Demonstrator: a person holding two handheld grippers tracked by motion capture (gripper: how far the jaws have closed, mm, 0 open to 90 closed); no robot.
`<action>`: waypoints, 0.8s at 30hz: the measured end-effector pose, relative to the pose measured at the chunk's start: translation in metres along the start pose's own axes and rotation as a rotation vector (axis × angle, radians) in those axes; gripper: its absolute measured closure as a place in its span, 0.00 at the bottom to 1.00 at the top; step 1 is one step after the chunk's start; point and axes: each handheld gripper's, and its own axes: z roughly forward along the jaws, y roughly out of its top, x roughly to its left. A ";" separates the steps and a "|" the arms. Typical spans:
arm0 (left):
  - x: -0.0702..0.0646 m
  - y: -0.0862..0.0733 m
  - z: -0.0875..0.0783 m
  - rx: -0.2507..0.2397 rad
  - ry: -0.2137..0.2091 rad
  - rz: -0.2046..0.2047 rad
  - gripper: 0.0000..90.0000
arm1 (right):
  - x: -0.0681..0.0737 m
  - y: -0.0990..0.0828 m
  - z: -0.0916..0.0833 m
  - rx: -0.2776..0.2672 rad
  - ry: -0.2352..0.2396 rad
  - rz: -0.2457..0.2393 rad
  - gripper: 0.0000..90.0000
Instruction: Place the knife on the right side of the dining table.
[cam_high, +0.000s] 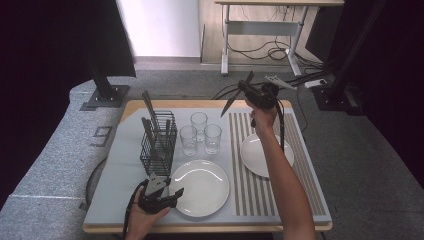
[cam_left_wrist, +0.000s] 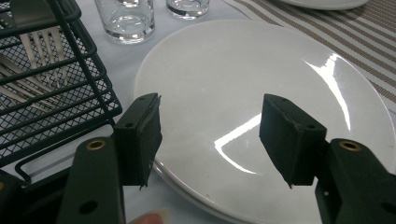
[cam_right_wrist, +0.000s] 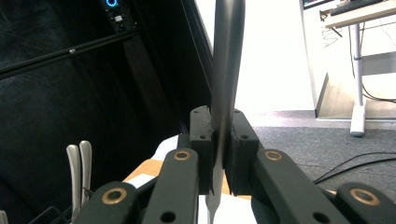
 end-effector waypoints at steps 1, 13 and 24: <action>0.000 0.000 0.000 0.000 0.000 0.000 0.43 | -0.001 -0.001 0.000 0.000 -0.002 0.001 0.92; -0.002 0.000 0.002 0.005 -0.002 0.006 0.43 | -0.021 -0.012 -0.004 0.017 -0.039 0.024 0.92; -0.003 0.000 0.003 0.006 -0.005 0.005 0.43 | -0.031 -0.016 -0.007 0.016 -0.066 0.034 0.92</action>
